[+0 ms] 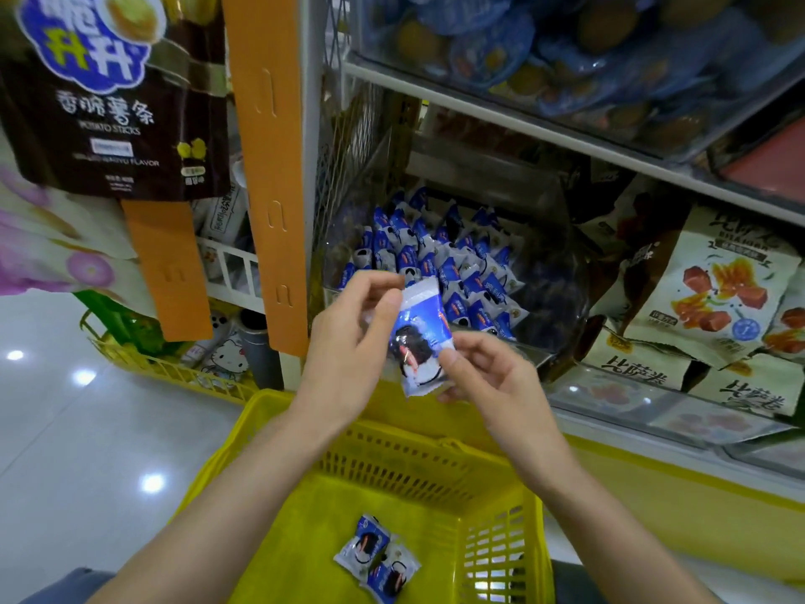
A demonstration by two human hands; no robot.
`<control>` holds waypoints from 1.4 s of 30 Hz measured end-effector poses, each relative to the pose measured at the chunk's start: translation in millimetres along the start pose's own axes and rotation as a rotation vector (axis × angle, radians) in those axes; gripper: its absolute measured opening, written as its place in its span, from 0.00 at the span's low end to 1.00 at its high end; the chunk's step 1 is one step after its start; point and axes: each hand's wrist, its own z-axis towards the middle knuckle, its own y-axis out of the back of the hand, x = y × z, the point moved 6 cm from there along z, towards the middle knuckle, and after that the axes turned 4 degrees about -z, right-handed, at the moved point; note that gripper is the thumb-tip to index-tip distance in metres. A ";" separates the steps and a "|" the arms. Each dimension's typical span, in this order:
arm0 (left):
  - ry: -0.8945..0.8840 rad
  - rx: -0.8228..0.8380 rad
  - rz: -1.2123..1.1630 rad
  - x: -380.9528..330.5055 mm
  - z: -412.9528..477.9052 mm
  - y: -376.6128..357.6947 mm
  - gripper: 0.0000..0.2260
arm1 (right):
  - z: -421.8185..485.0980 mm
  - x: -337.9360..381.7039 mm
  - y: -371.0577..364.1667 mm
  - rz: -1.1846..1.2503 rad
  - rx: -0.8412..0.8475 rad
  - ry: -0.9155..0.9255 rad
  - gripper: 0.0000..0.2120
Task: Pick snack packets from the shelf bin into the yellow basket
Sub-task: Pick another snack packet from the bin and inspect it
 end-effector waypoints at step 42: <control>-0.406 0.229 0.886 21.4 30.3 -2.0 0.17 | 257.7 3.4 65.9 -0.971 -0.368 -0.012 0.14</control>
